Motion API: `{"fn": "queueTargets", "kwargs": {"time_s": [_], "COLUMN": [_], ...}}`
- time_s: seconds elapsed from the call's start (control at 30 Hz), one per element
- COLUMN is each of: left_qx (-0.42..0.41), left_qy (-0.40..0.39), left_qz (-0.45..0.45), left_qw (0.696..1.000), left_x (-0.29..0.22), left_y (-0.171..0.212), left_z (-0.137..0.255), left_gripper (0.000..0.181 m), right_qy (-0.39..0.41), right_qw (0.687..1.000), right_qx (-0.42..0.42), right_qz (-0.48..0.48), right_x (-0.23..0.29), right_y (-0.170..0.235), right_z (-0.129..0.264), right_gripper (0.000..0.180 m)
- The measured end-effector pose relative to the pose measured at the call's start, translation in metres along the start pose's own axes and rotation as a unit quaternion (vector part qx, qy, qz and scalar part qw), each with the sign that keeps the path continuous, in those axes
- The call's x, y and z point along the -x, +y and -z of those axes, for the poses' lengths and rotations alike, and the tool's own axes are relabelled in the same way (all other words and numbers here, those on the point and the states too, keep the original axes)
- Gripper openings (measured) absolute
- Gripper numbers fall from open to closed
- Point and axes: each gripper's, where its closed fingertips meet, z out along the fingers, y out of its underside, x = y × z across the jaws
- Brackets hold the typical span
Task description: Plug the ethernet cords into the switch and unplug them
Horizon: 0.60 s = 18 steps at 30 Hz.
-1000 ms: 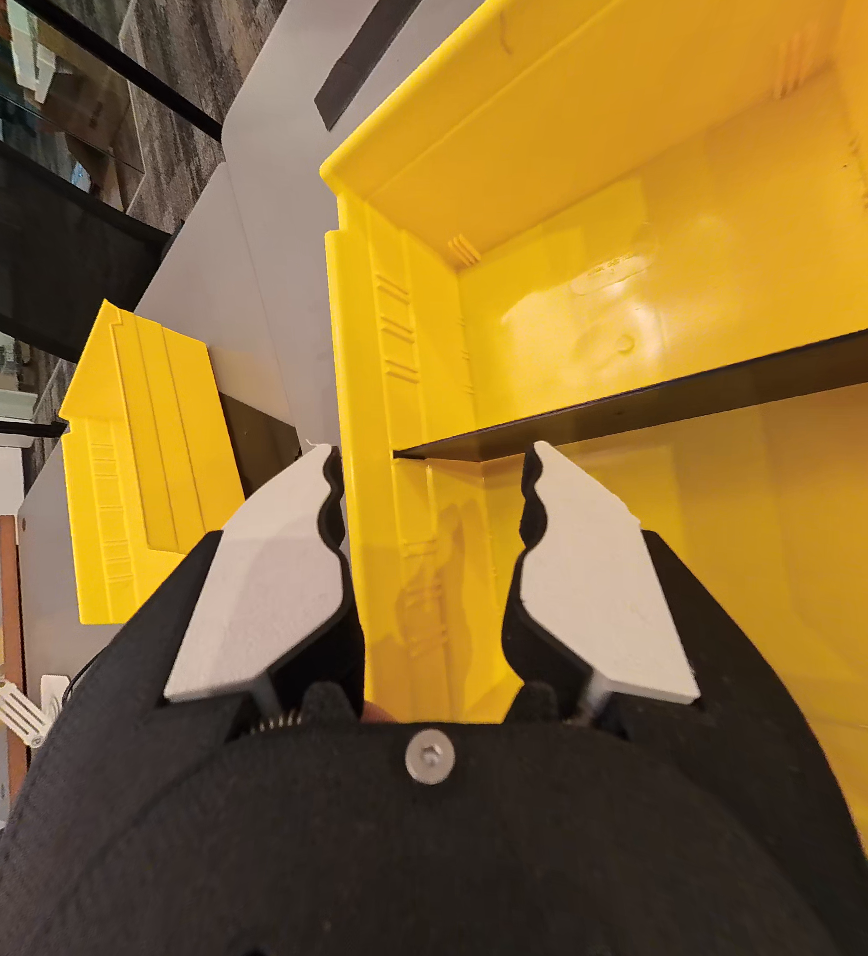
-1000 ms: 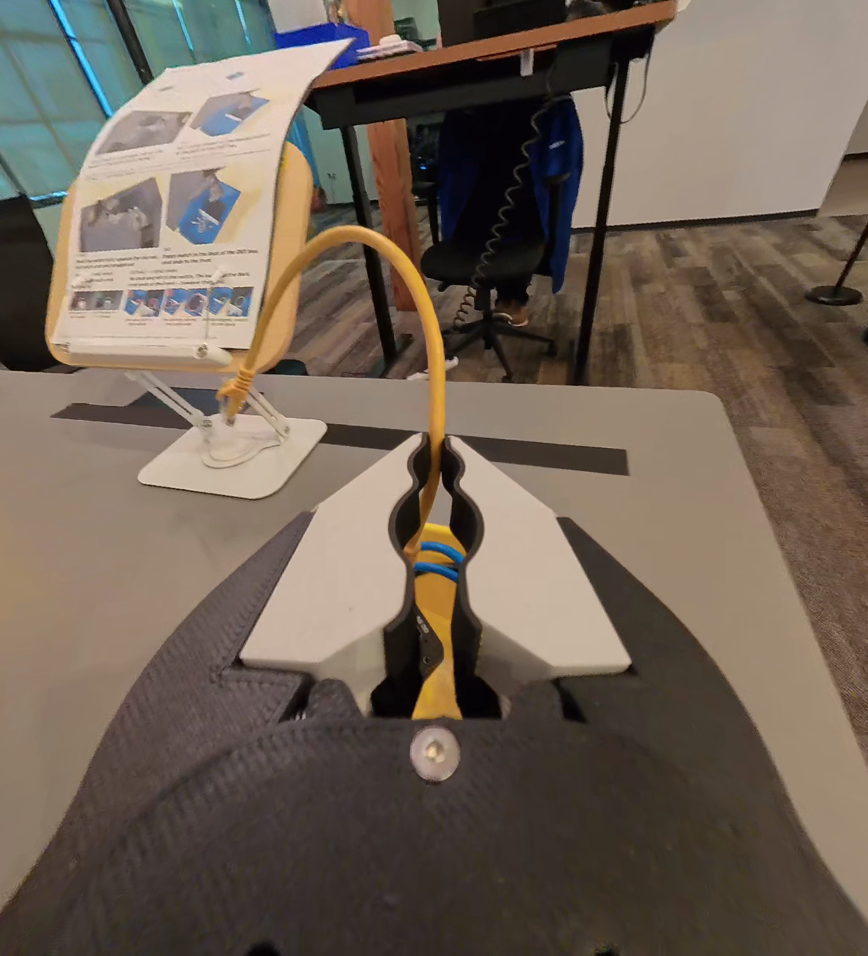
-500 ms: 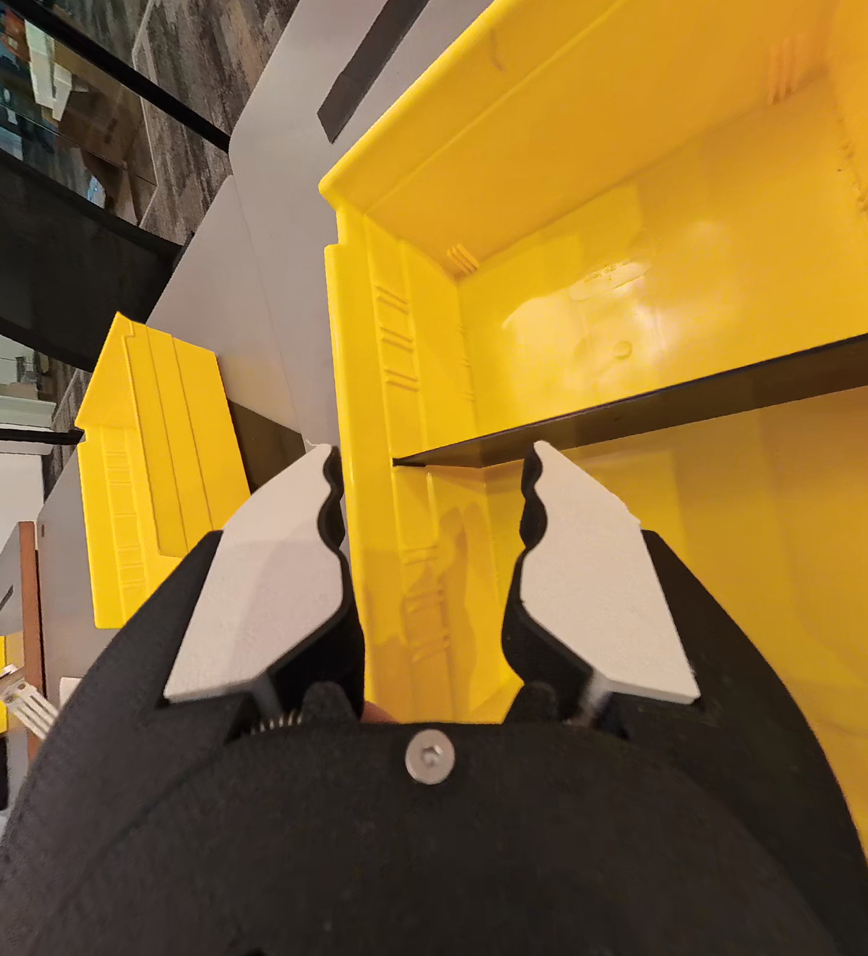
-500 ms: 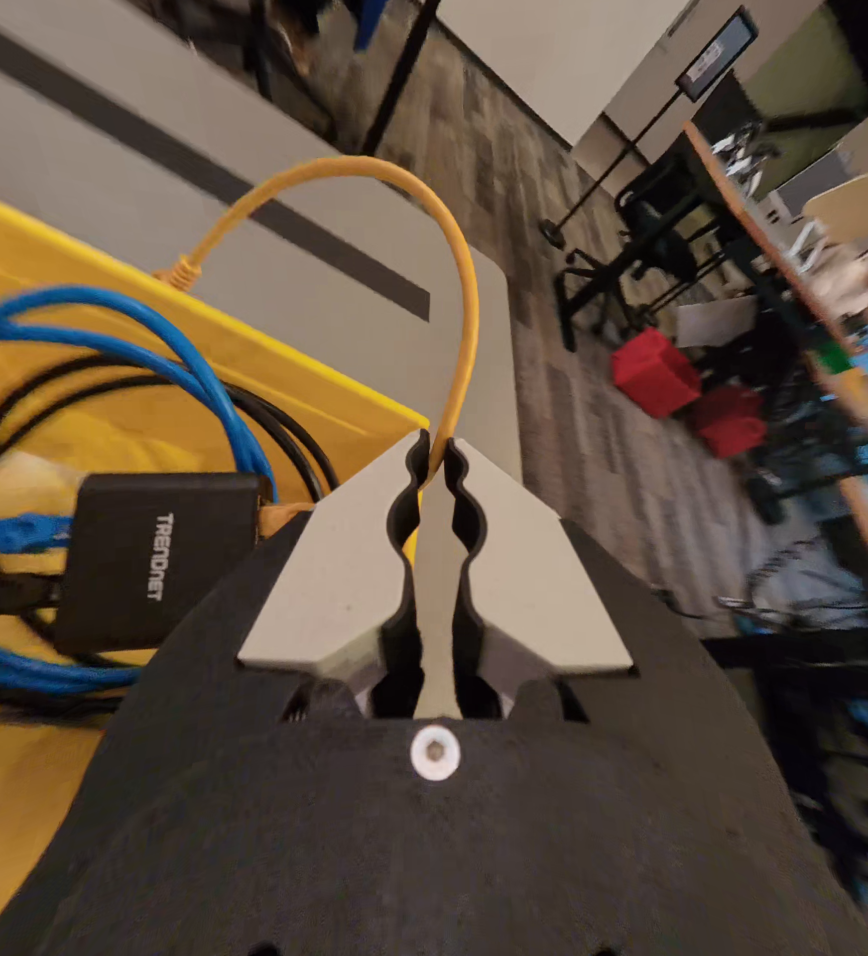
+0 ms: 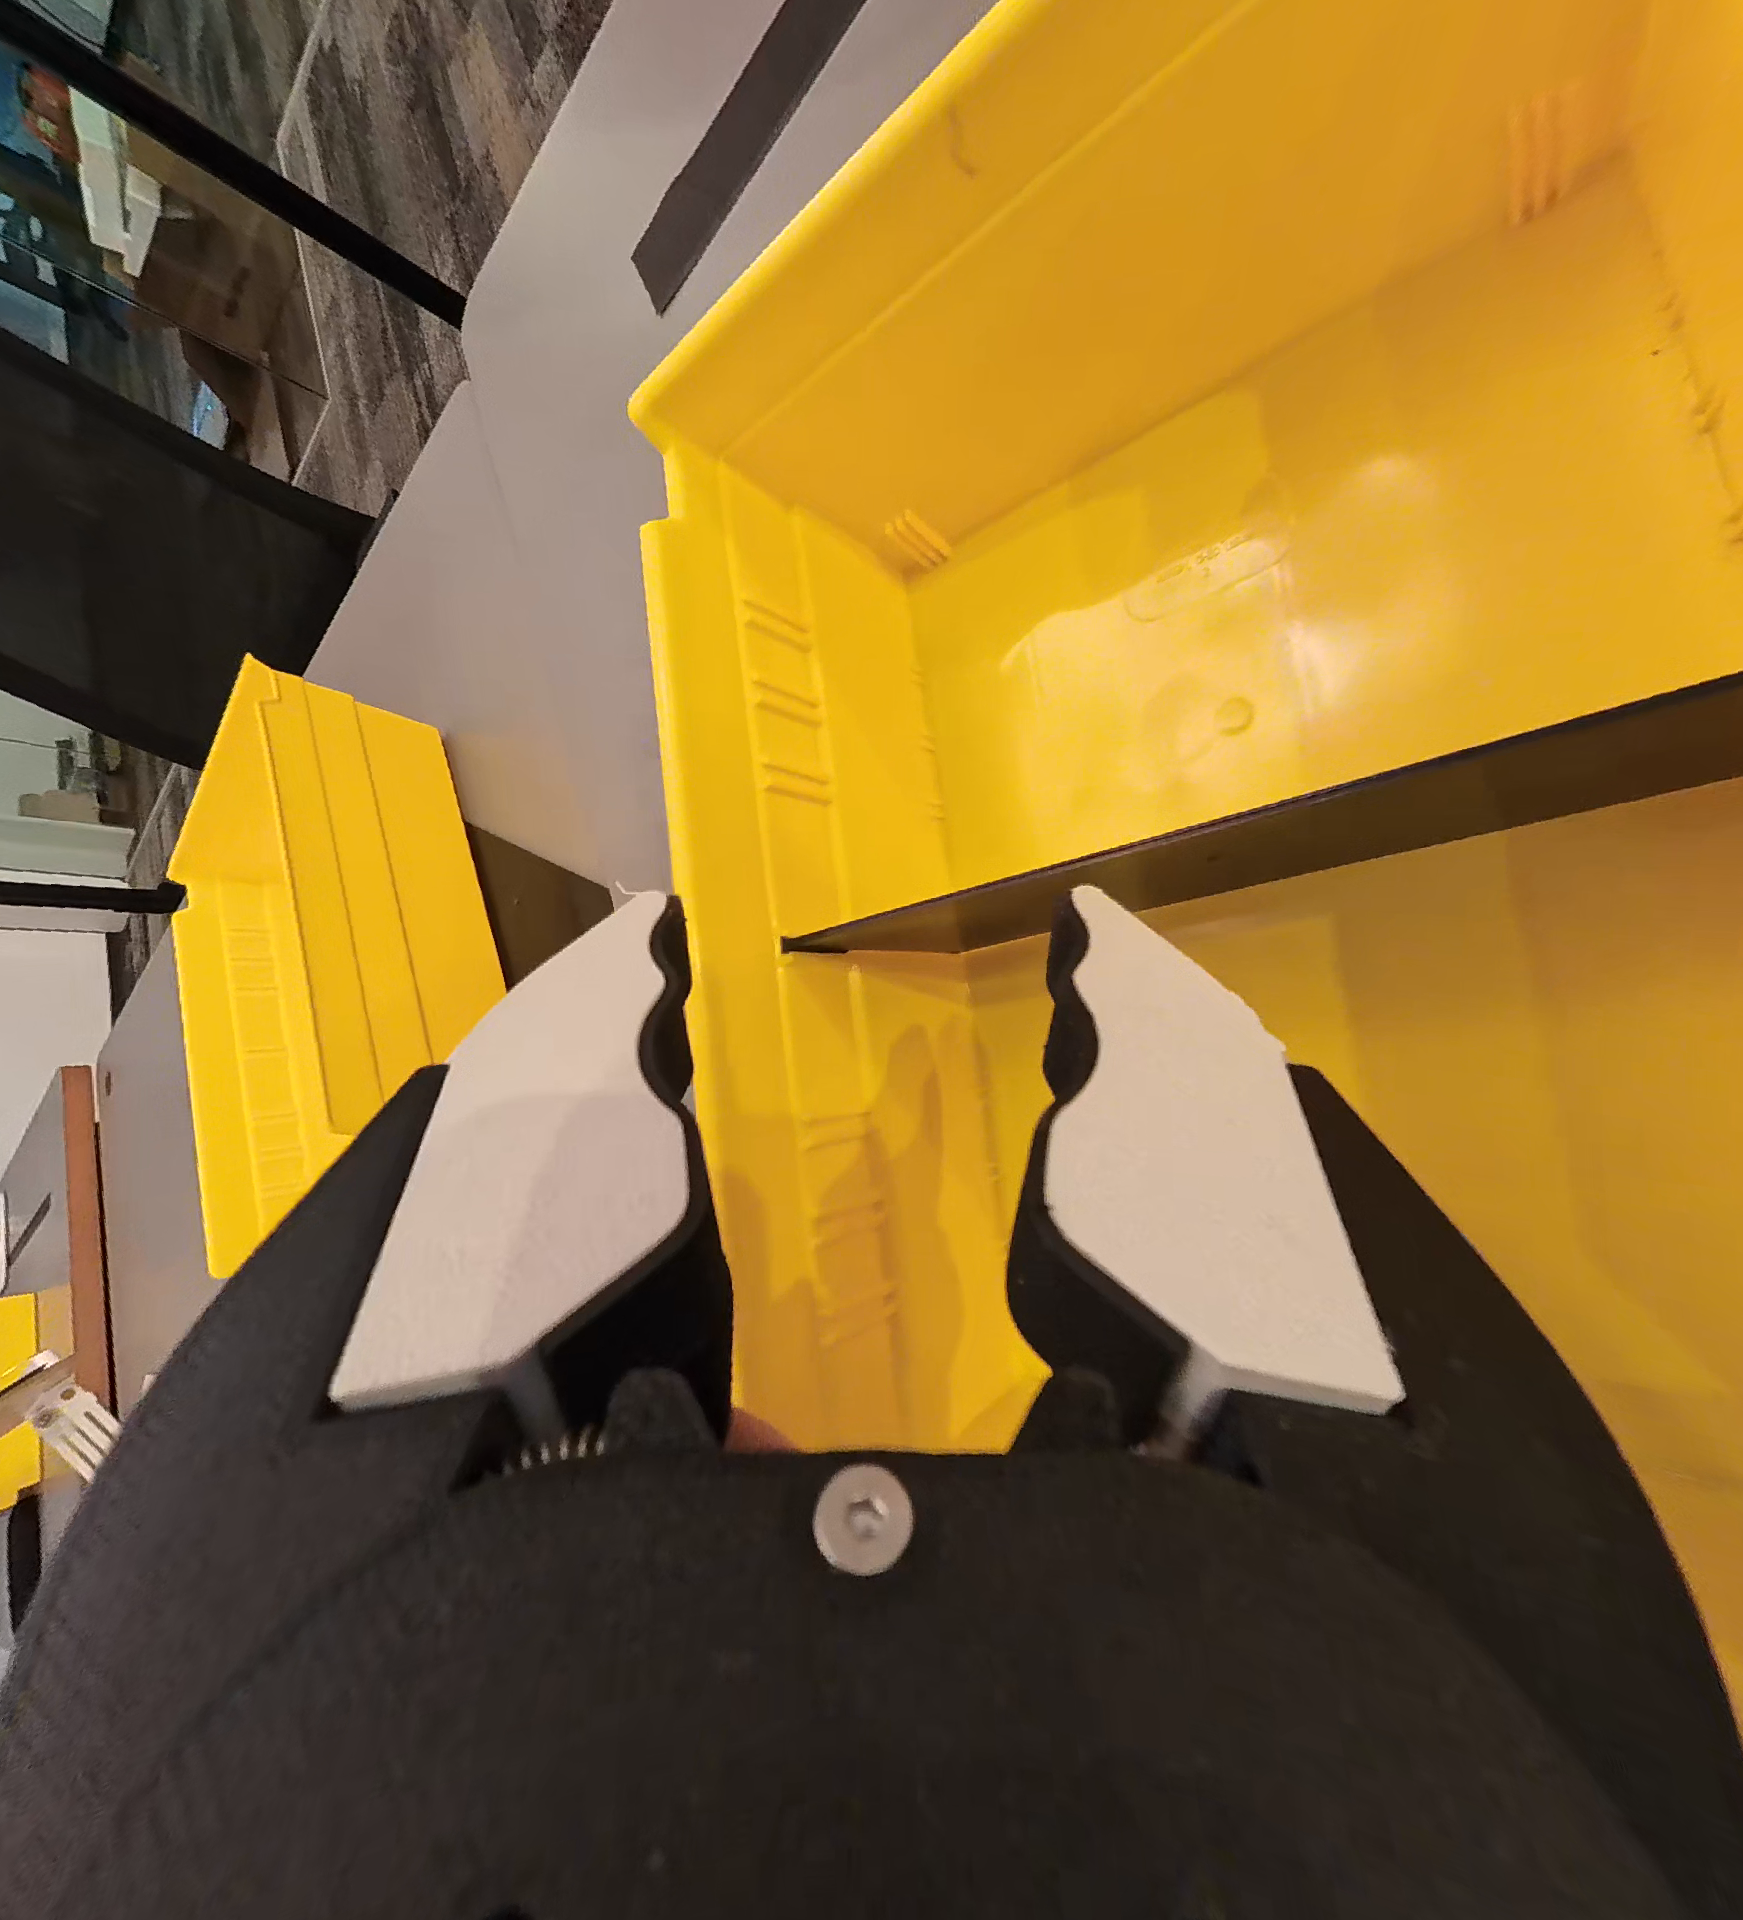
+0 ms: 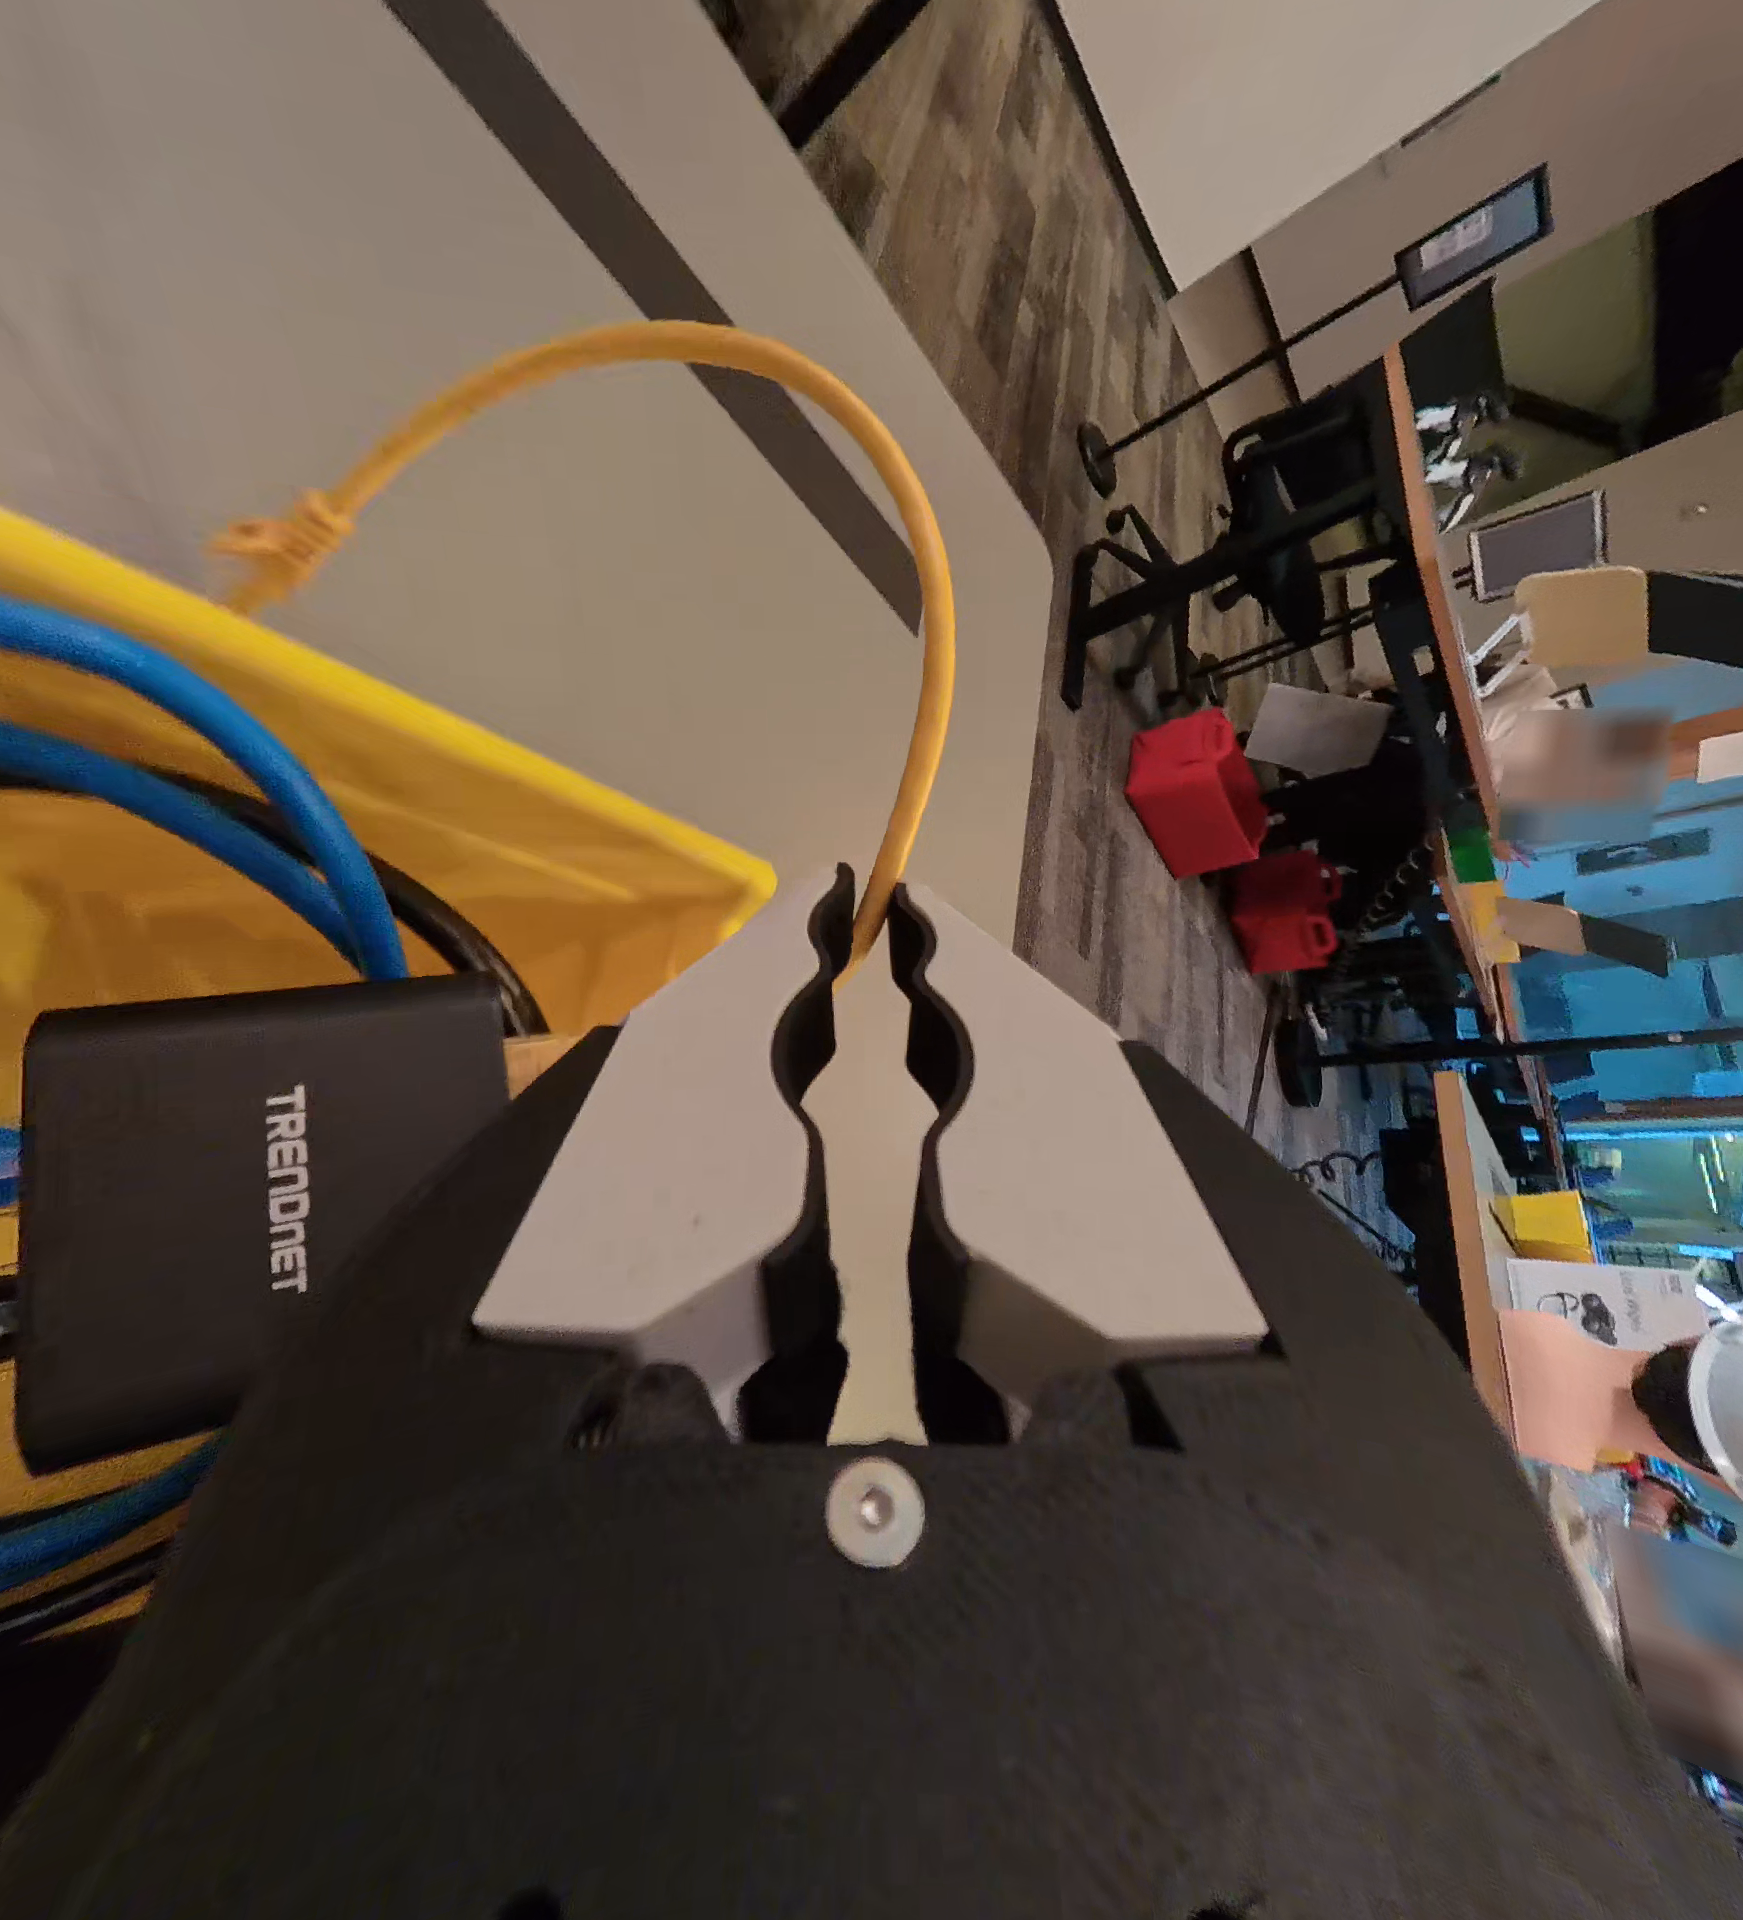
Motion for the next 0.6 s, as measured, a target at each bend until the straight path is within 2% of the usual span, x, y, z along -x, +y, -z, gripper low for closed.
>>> {"fn": "queueTargets", "kwargs": {"time_s": [0.17, 0.27, 0.33, 0.4, 0.47, 0.53, 0.6], "left_qx": [0.0, -0.004, -0.024, -0.059, -0.135, -0.211, -0.24], "left_qy": [0.0, -0.005, -0.016, -0.031, -0.03, 0.007, 0.03], "left_qz": [-0.002, -0.006, -0.011, -0.036, -0.058, -0.082, -0.136], "left_qw": [1.0, 1.0, 1.0, 0.997, 0.989, 0.974, 0.961], "left_x": [-0.001, -0.001, 0.001, 0.0, -0.015, -0.049, -0.087], "left_y": [-0.001, -0.003, -0.013, -0.038, -0.085, -0.134, -0.167], "left_z": [0.0, 0.002, 0.012, 0.037, 0.075, 0.113, 0.135], "left_gripper": [0.066, 0.066, 0.063, 0.062, 0.06, 0.059, 0.059], "right_qy": [-0.03, -0.076, -0.092, -0.108, -0.129, -0.144, -0.168], "right_qw": [0.999, 0.996, 0.994, 0.993, 0.991, 0.989, 0.985], "right_qx": [-0.023, -0.036, -0.05, -0.038, -0.047, -0.044, -0.034], "right_qz": [0.002, 0.006, 0.018, 0.015, 0.007, -0.002, -0.021], "right_x": [0.001, 0.011, 0.014, 0.017, 0.021, 0.022, 0.024], "right_y": [-0.013, -0.02, -0.026, -0.021, -0.022, -0.021, -0.02], "right_z": [0.015, 0.026, 0.033, 0.032, 0.032, 0.033, 0.033], "right_gripper": [0.01, 0.014, 0.01, 0.002, 0.0, 0.0, 0.001]}}
